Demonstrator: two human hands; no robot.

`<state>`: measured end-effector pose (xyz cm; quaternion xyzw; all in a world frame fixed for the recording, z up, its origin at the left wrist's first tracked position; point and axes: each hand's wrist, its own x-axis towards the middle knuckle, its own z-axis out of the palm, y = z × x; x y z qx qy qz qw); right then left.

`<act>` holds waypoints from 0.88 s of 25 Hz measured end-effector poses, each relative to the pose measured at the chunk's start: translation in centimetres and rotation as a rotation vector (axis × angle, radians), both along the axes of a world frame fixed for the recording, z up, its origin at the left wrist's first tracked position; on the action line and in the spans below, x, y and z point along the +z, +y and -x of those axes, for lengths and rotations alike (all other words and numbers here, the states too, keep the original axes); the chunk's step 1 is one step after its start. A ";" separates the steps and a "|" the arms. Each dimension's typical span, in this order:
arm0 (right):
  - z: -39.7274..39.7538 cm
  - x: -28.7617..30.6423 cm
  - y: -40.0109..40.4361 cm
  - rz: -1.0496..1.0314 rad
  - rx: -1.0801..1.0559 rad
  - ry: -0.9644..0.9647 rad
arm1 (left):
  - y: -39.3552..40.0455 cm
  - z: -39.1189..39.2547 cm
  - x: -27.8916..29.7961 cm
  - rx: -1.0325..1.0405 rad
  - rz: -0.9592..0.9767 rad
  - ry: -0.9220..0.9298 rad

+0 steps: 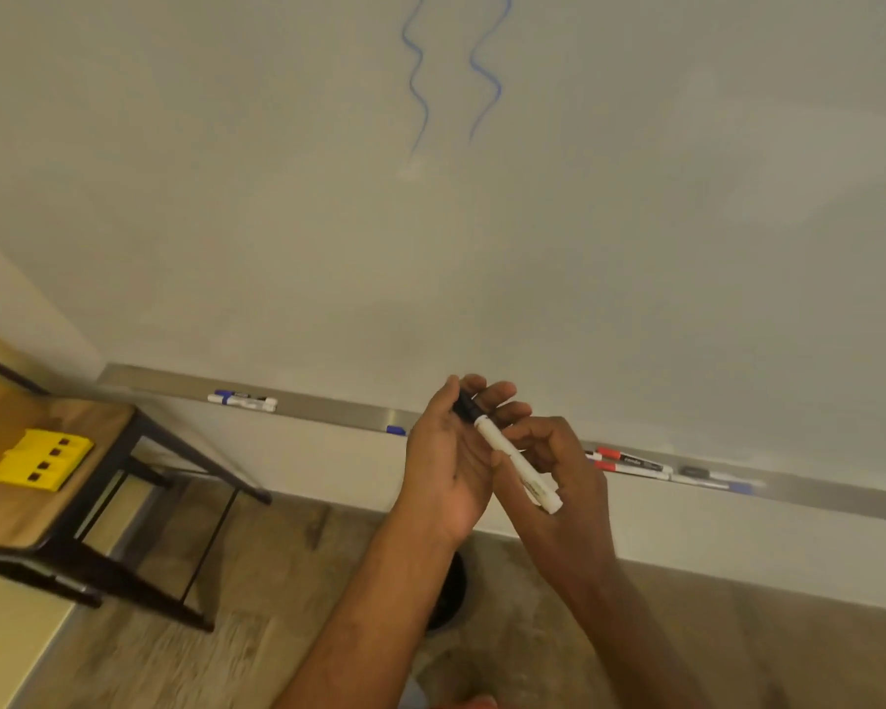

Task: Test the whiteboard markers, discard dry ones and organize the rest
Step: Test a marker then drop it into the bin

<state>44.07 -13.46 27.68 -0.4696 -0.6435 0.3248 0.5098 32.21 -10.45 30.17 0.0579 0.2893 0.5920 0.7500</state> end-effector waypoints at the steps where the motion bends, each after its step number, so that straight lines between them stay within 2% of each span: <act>1: -0.3 -0.5 -0.3 0.013 -0.010 -0.033 | -0.3 0.0 -0.3 0.030 0.003 0.009; 6: -1.1 -2.5 -1.4 -0.020 -0.076 -0.356 | -1.1 -0.5 -1.4 0.219 0.029 0.125; 8: -0.9 -3.1 -1.7 -0.042 -0.094 -0.413 | -1.5 -1.1 -1.7 0.264 0.040 0.199; 12: -0.4 -3.8 -2.4 0.025 -0.086 -0.324 | -1.8 -2.1 -2.5 0.312 0.044 0.321; 16: -0.4 -4.8 -2.9 0.080 -0.078 -0.248 | -2.0 -2.3 -3.7 0.290 0.044 0.366; 22: -0.2 -7.1 -2.6 0.231 0.004 -0.197 | -2.5 -1.4 -6.9 0.232 0.157 0.483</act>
